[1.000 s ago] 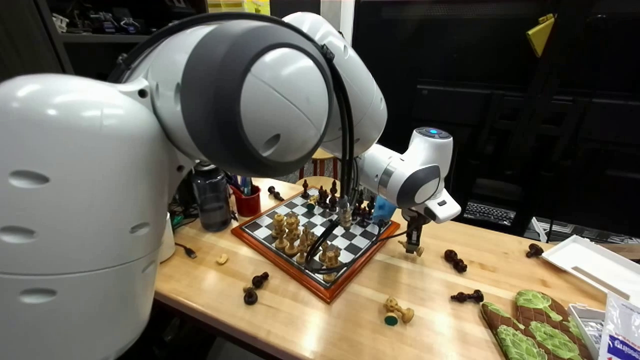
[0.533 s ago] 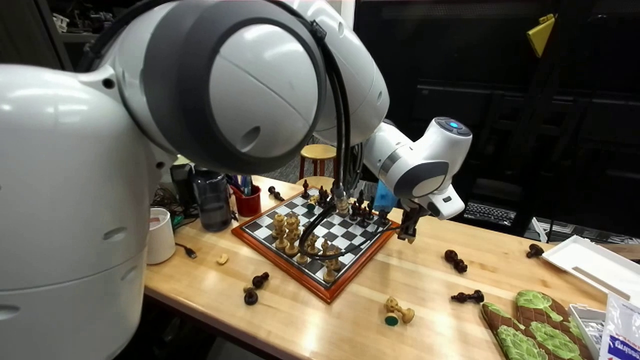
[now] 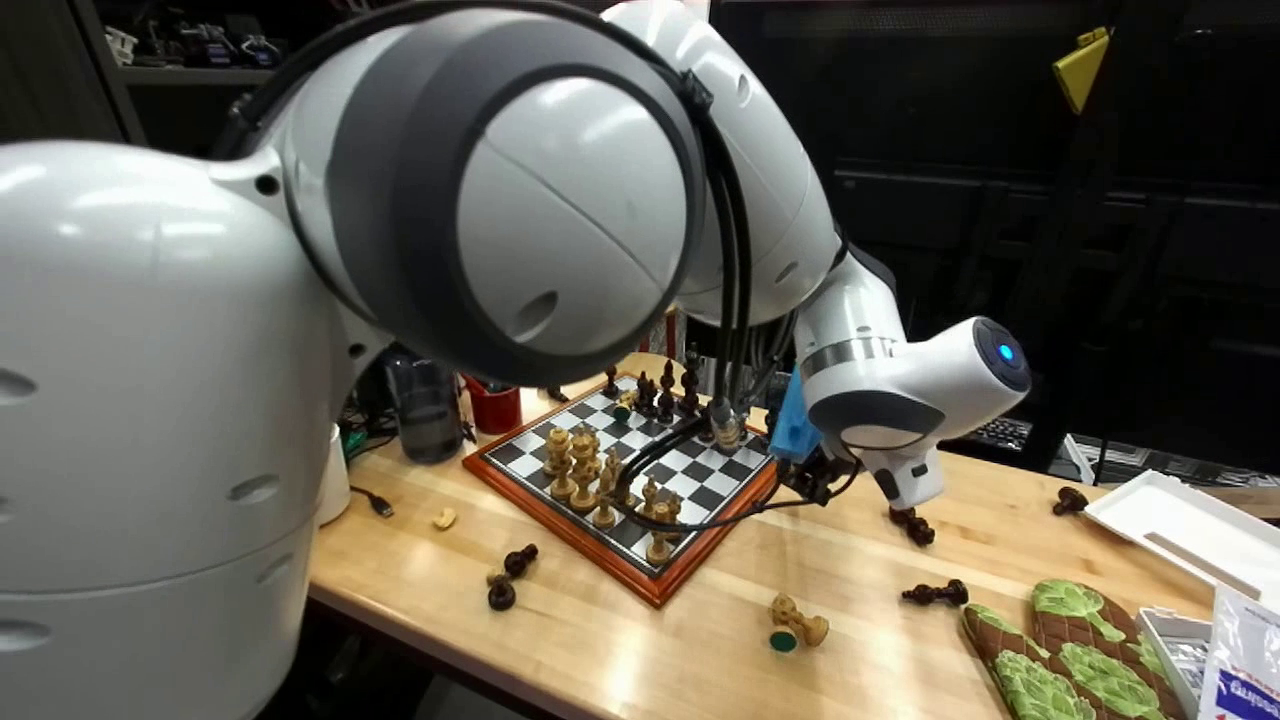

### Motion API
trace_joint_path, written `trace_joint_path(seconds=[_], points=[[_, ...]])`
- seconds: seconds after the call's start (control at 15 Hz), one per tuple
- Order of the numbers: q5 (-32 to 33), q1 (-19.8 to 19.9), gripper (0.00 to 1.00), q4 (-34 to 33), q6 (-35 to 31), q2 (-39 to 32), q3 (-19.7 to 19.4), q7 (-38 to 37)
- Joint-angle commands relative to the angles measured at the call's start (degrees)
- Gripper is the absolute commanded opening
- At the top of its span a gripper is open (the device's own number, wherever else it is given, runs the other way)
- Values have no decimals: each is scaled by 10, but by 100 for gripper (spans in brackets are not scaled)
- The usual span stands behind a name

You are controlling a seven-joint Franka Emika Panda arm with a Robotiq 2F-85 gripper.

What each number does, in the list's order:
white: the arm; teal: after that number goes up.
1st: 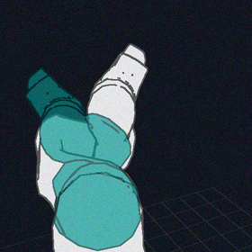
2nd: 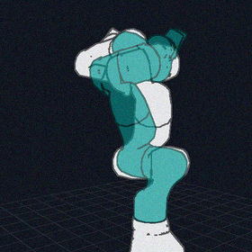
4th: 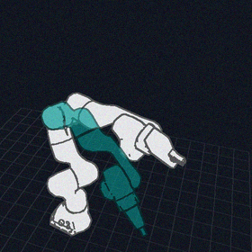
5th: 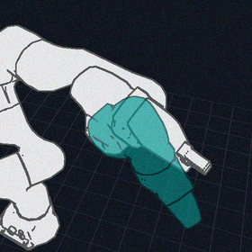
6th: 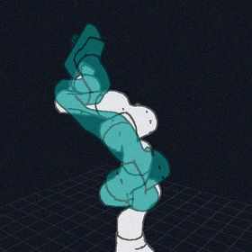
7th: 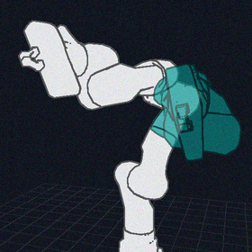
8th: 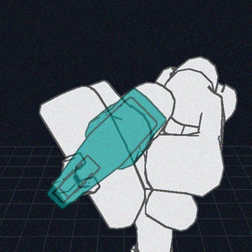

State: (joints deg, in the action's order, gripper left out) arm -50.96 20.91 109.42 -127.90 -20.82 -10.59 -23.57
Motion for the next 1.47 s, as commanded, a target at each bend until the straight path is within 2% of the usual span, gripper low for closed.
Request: trace_joint_path(seconds=[0.0,0.27,0.8,0.87,1.0,1.4], points=[[-77,23,6,-18,71,-30,-6,51],[-113,35,6,-35,140,-57,-24,60],[-116,41,6,-79,210,-90,-46,52],[-112,41,50,-86,215,-96,-46,50],[-104,35,55,-95,212,-101,-48,47],[-97,30,94,-107,206,-112,-48,59]])
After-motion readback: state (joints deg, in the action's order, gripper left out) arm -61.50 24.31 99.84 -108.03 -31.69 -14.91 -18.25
